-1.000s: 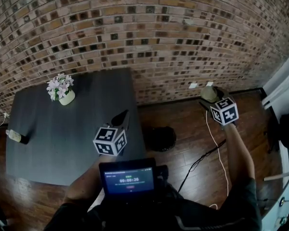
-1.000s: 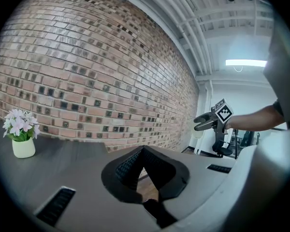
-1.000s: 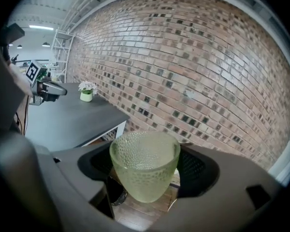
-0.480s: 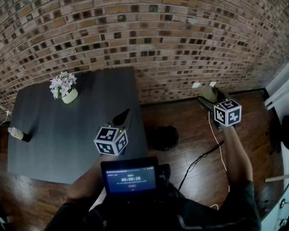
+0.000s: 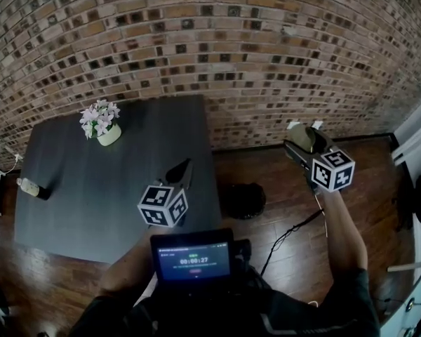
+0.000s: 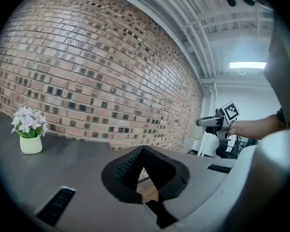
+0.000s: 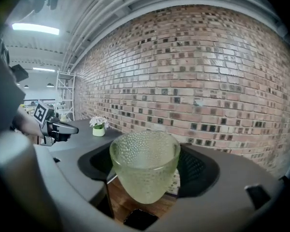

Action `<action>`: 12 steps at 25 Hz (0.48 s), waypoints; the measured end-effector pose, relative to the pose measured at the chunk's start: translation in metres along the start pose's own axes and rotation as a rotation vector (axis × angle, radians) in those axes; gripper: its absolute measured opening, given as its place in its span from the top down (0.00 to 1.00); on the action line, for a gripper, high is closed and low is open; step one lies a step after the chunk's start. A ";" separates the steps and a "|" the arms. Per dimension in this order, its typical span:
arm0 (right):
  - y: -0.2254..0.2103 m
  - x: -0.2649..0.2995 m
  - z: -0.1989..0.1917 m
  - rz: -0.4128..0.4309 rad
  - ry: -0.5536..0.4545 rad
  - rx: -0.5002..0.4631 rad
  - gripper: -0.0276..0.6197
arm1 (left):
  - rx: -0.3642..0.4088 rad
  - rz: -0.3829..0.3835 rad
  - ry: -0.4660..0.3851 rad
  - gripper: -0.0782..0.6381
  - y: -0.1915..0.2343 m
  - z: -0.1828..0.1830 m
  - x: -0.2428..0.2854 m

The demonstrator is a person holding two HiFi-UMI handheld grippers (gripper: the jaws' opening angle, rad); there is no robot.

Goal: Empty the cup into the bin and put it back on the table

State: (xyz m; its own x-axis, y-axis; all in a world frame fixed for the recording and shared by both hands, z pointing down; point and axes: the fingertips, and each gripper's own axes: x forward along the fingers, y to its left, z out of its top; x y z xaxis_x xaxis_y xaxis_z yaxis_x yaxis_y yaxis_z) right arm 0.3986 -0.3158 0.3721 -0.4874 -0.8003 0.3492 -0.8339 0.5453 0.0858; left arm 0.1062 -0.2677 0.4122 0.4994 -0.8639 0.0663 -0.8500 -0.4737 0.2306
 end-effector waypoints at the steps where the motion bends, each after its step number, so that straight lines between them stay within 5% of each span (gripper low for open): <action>1: 0.008 0.003 0.004 0.020 -0.009 0.001 0.35 | 0.000 0.006 -0.002 0.89 0.002 0.001 -0.002; 12: 0.092 0.051 0.021 0.243 -0.060 -0.016 0.35 | -0.012 0.128 -0.022 0.89 0.032 0.003 -0.041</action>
State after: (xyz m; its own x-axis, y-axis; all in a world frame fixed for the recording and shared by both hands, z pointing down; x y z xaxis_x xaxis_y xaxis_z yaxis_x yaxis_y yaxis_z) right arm 0.2915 -0.3122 0.3782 -0.6877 -0.6585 0.3058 -0.6865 0.7268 0.0211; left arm 0.0578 -0.2483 0.4144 0.3834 -0.9206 0.0744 -0.9041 -0.3577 0.2337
